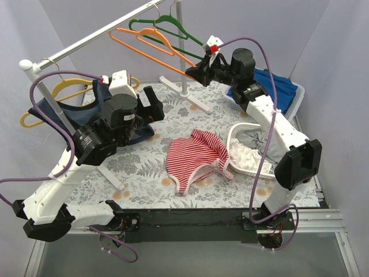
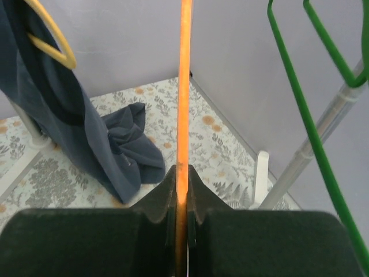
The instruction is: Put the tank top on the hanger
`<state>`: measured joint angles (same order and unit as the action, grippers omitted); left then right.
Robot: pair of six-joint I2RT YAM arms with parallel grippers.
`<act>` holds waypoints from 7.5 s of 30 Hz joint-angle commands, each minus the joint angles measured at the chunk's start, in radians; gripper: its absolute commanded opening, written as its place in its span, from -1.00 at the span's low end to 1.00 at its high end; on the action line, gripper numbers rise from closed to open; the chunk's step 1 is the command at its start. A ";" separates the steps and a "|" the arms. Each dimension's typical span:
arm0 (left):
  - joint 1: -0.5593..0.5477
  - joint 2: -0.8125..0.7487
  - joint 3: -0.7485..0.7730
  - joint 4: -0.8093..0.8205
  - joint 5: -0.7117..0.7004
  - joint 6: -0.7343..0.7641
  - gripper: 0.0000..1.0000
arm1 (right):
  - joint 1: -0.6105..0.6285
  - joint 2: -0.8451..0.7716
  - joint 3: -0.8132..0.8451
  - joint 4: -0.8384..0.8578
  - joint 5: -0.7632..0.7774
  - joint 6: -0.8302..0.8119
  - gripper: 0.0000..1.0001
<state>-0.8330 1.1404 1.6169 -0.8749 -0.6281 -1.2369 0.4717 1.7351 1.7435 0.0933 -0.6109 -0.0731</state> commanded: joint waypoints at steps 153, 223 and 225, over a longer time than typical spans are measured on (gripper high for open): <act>0.067 0.200 -0.698 0.373 0.159 -0.349 -0.22 | 0.004 -1.290 -1.145 -0.581 -0.006 0.394 -0.97; 0.041 0.056 -0.267 -0.028 0.379 0.010 -1.00 | 0.175 -1.157 -1.325 0.032 0.010 0.432 -0.97; 0.043 0.074 -0.265 -0.071 0.243 -0.010 -1.00 | 0.246 -1.135 -1.326 0.037 0.063 0.403 -0.97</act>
<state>-0.7879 1.2076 1.3533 -0.9066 -0.1905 -1.2182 0.6277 0.5674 0.4145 -0.0540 -0.6151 0.3412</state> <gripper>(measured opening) 0.028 0.095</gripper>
